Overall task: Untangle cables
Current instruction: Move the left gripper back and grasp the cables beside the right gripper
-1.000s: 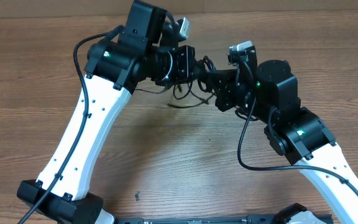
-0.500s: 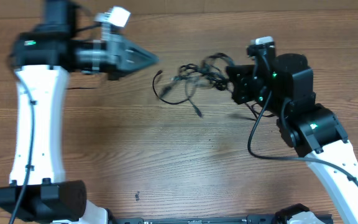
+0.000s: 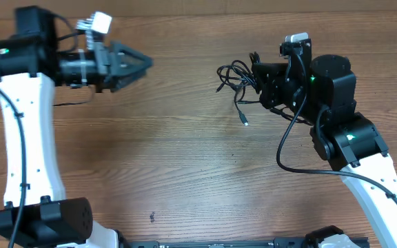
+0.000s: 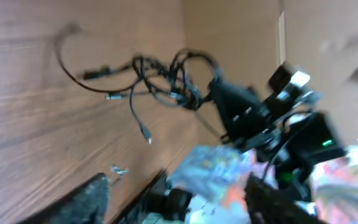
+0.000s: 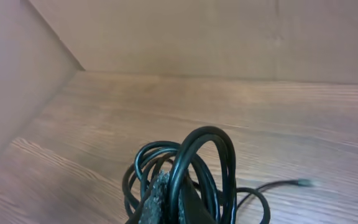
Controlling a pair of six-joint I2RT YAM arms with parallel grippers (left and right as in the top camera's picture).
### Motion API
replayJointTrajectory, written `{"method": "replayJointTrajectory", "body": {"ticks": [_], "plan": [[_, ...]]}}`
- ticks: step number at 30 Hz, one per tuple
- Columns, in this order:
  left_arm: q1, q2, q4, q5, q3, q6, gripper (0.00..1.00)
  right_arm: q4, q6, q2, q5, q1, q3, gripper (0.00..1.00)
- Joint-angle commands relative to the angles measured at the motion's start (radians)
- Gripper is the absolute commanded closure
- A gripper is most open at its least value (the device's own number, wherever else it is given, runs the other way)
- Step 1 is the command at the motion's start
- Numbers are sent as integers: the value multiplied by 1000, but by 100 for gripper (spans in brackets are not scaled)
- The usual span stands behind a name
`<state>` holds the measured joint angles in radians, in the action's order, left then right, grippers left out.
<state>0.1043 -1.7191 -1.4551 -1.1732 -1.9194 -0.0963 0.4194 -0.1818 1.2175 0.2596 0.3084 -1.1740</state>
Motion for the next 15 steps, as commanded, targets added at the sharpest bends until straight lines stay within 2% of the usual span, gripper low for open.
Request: {"method": "replayJointTrajectory", "body": {"ticks": [1,3,4,5,9,10,12,13,15], "plan": [[-101,16,19,85,-8,-2,25,-34,-79,-10,34,3,-5,96],[-141,16,47,86,-8,-71,22,-46,-106,-10,34,3,-5,96],[-174,16,73,103,-8,-116,10,-55,-135,-10,34,3,-5,96],[-191,16,88,124,-8,-143,6,-59,-148,-10,35,3,-5,96],[-310,16,181,336,-8,-298,10,-102,-231,-10,55,5,-5,96],[-335,15,201,393,-7,-369,10,-112,-245,-10,66,5,-5,96],[-380,15,216,515,-7,-586,5,-143,-264,-10,79,5,-5,96],[-390,15,216,526,-8,-667,0,-155,-264,-10,80,5,-5,96],[-406,13,214,526,-7,-791,0,-164,-264,-10,84,5,-5,96]]}}
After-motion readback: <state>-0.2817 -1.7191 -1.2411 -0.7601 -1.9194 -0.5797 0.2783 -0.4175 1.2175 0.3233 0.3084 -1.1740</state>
